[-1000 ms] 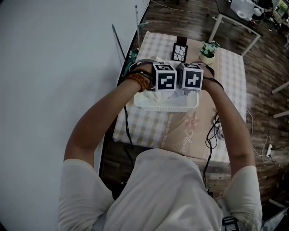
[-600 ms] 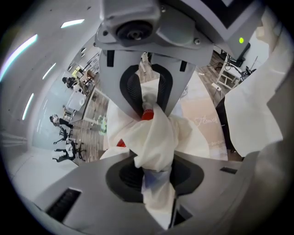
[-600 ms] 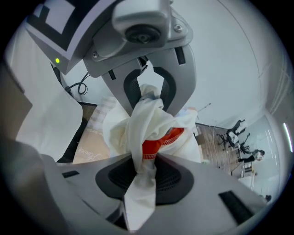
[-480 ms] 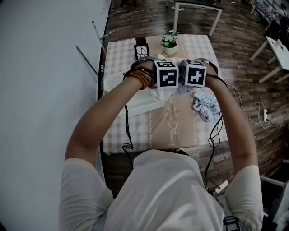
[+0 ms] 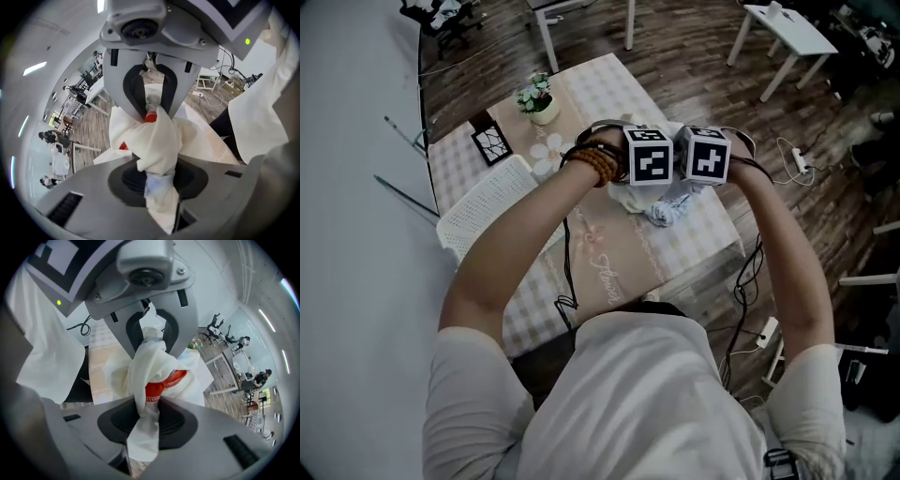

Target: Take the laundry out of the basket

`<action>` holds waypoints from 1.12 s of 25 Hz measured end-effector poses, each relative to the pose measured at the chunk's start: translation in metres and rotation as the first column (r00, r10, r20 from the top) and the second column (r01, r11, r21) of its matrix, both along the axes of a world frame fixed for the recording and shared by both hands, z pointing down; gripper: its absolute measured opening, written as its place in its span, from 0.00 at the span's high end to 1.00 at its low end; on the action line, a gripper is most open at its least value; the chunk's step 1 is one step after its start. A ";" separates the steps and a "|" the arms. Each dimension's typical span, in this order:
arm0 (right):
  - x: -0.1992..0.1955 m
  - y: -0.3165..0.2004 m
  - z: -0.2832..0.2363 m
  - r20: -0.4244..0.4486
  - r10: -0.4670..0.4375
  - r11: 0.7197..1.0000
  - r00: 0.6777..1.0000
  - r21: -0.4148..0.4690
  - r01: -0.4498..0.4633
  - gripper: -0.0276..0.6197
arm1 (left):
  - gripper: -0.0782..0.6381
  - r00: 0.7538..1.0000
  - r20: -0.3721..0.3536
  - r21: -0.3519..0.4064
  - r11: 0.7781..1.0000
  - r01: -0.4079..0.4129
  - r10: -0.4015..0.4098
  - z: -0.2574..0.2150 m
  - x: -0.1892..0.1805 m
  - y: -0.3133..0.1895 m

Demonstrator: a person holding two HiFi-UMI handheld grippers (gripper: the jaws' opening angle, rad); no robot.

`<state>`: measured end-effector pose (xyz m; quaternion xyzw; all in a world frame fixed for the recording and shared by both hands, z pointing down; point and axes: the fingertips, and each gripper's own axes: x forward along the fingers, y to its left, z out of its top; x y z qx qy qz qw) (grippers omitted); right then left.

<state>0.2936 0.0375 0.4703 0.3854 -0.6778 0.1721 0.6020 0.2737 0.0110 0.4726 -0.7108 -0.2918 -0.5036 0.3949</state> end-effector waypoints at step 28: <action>0.051 0.036 0.213 0.204 0.156 0.982 0.966 -0.134 -0.131 0.77 | 0.69 0.979 0.190 -0.129 0.990 -0.051 0.075 0.214 0.059 0.036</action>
